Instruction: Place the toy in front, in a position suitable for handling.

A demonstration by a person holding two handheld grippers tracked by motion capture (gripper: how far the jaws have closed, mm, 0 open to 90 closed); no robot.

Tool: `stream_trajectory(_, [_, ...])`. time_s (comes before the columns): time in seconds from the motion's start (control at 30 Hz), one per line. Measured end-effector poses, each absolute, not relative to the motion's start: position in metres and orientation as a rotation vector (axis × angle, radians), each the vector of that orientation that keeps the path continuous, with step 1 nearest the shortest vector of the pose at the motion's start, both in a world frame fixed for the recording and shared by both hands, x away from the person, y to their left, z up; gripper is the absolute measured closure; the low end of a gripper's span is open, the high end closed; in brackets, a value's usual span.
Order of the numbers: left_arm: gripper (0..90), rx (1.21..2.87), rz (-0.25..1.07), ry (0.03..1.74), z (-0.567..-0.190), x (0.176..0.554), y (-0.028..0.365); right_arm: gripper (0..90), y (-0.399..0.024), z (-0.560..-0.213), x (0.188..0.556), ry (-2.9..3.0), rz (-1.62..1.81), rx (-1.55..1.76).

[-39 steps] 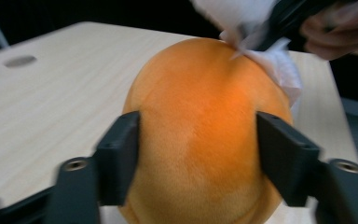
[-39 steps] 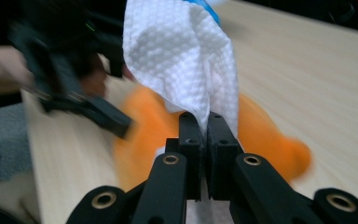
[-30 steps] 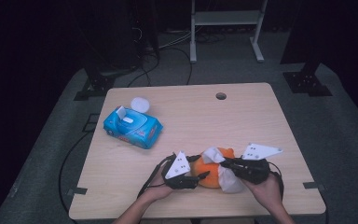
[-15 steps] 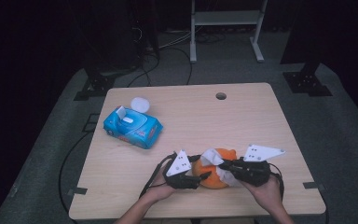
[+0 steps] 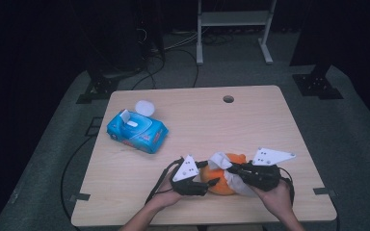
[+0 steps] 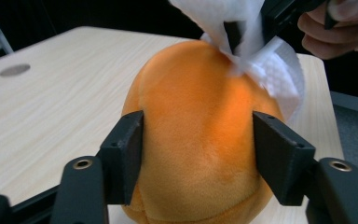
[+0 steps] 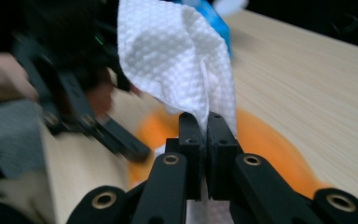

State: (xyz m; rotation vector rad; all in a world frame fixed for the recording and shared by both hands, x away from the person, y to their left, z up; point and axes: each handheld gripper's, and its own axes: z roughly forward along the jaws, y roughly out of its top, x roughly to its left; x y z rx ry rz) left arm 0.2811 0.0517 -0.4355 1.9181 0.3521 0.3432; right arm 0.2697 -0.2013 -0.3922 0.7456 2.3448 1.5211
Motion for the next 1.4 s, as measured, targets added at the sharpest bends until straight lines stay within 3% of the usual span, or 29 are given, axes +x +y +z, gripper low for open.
stream_trajectory(0.2, [35.0, 1.923, 0.341, 0.309, -0.436, 0.278, 0.052, 85.8, -0.196, -0.394, 0.27, 2.384, 1.47, 0.742])
stream_trajectory(0.33, [15.3, 1.897, 0.327, 0.394, -0.439, 0.287, 0.055, 85.8, -0.206, -0.398, 0.273, 2.389, 1.474, 0.788])
stream_trajectory(0.37, [15.2, 1.901, 0.313, 0.4, -0.44, 0.288, 0.054, 85.8, -0.207, -0.398, 0.274, 2.388, 1.481, 0.798])
stream_trajectory(0.43, [27.6, 1.907, 0.316, 0.372, -0.44, 0.284, 0.052, 85.8, -0.205, -0.394, 0.271, 2.368, 1.486, 0.77])
stream_trajectory(0.5, [34.2, 1.917, 0.35, 0.327, -0.437, 0.278, 0.047, 85.7, -0.199, -0.39, 0.267, 2.366, 1.501, 0.741])
stream_trajectory(0.73, [37.9, 1.94, 0.35, 0.276, -0.439, 0.272, 0.047, 85.8, -0.193, -0.392, 0.266, 2.389, 1.466, 0.709])
stream_trajectory(0.8, [34.6, 1.932, 0.325, 0.281, -0.439, 0.275, 0.049, 85.8, -0.204, -0.391, 0.269, 2.362, 1.464, 0.75])
stream_trajectory(0.93, [16.1, 1.92, 0.281, 0.333, -0.439, 0.281, 0.048, 85.8, -0.209, -0.398, 0.271, 2.413, 1.483, 0.768])
stream_trajectory(1.03, [12.8, 1.928, 0.235, 0.34, -0.443, 0.281, 0.044, 85.6, -0.199, -0.396, 0.268, 2.446, 1.503, 0.69])
stream_trajectory(1.1, [17.8, 1.947, 0.265, 0.318, -0.444, 0.278, 0.042, 85.6, -0.189, -0.396, 0.264, 2.454, 1.477, 0.658])
stream_trajectory(1.23, [40.2, 1.932, 0.381, 0.302, -0.44, 0.275, 0.047, 85.7, -0.191, -0.394, 0.265, 2.392, 1.488, 0.675])
stream_trajectory(1.33, [42.6, 1.919, 0.478, 0.296, -0.439, 0.273, 0.048, 85.6, -0.193, -0.386, 0.262, 2.328, 1.507, 0.658])
stream_trajectory(1.4, [41.5, 1.92, 0.47, 0.286, -0.441, 0.275, 0.051, 85.5, -0.19, -0.388, 0.261, 2.328, 1.511, 0.643])
